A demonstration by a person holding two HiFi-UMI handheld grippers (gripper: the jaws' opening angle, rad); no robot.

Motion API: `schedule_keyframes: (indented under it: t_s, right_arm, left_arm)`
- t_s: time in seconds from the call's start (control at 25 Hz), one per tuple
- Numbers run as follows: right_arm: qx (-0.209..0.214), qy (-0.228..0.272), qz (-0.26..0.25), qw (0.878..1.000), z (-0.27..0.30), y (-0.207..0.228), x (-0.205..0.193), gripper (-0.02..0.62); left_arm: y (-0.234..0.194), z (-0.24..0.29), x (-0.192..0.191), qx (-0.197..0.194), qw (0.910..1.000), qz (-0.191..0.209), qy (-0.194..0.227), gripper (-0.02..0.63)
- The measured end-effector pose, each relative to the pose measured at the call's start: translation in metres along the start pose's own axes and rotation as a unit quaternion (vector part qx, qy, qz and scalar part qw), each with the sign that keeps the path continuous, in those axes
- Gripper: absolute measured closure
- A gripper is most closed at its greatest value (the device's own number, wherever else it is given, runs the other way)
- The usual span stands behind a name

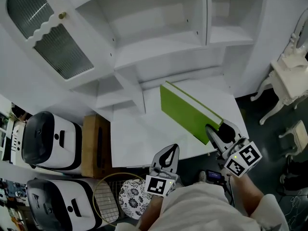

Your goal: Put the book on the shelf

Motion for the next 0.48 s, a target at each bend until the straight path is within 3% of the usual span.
schedule_keyframes:
  t_s: [0.08, 0.24, 0.4, 0.48]
  right_arm:
    - [-0.002, -0.015, -0.091, 0.996, 0.007, -0.007, 0.012, 0.446]
    - [-0.004, -0.019, -0.229, 0.973, 0.024, -0.026, 0.031, 0.446]
    - [-0.013, -0.094, -0.357, 0.929, 0.029, -0.037, 0.039, 0.446]
    - [-0.019, -0.099, -0.410, 0.907, 0.034, -0.043, 0.043, 0.446]
  left_arm:
    - [-0.004, 0.000, 0.000, -0.001, 1.0000, 0.006, -0.001, 0.603]
    - [-0.012, 0.003, 0.001, 0.002, 1.0000, 0.006, 0.007, 0.603]
    - [-0.018, 0.006, 0.007, 0.007, 0.9999, 0.004, 0.008, 0.603]
    - [-0.021, 0.007, 0.008, 0.009, 0.9999, 0.005, 0.009, 0.603]
Point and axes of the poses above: the fingertips, and each gripper's own axes: z forward along the fingers, y to its right, x out of its top, the point moved 10 cm from there along -z, backward along the fingers, and after that the axes turned 6 degrees about x, right-handed, at the moved point
